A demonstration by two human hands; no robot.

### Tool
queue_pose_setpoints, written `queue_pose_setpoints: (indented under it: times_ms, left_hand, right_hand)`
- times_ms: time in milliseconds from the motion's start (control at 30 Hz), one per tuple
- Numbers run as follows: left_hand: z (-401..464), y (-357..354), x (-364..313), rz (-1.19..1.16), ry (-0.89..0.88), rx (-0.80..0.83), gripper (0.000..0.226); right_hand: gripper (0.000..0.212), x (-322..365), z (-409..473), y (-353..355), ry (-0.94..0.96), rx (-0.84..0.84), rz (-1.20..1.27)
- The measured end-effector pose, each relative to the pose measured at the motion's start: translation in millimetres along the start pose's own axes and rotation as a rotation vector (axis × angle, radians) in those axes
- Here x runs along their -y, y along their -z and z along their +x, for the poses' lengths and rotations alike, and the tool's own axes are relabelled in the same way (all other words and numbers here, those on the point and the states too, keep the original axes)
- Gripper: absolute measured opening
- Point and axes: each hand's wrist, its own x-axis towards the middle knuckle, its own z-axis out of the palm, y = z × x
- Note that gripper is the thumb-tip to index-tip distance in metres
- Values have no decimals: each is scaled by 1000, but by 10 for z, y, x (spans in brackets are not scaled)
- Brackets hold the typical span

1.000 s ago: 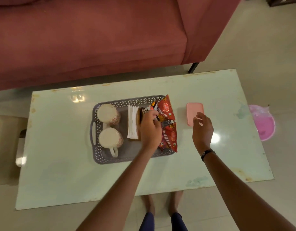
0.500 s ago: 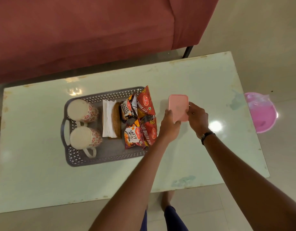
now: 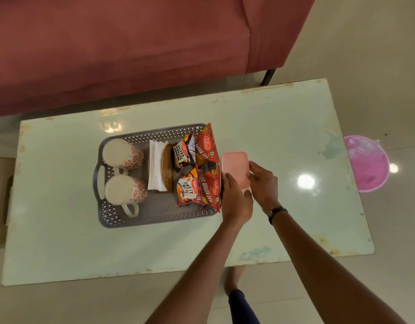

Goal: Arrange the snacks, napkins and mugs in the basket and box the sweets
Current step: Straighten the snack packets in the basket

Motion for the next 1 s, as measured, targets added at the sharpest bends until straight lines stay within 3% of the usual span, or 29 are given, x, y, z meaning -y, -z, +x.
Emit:
queue_pose_setpoints:
  times_ms: [300,567,700,867,1000]
  left_hand:
    - [-1,-72,107,184,-105,-30,72]
    - [13,-21,72,193,-87,1,71]
    - [-17,56,95,99,-146,-57,62]
    - [-212,359,118,-69,-344,-193,44]
    - [-391,776,302,-111,-346,-258,40]
  right_hand:
    - [32,32,56,-77,48,-8,10]
    - [35,49,69,-84,4,11,-5]
    - [43,88,-7,-76,-30,-20,-42]
    - [40,228,-283,-47,138,-145,-58]
    - [37,514,-565,-40,266,-130,-87]
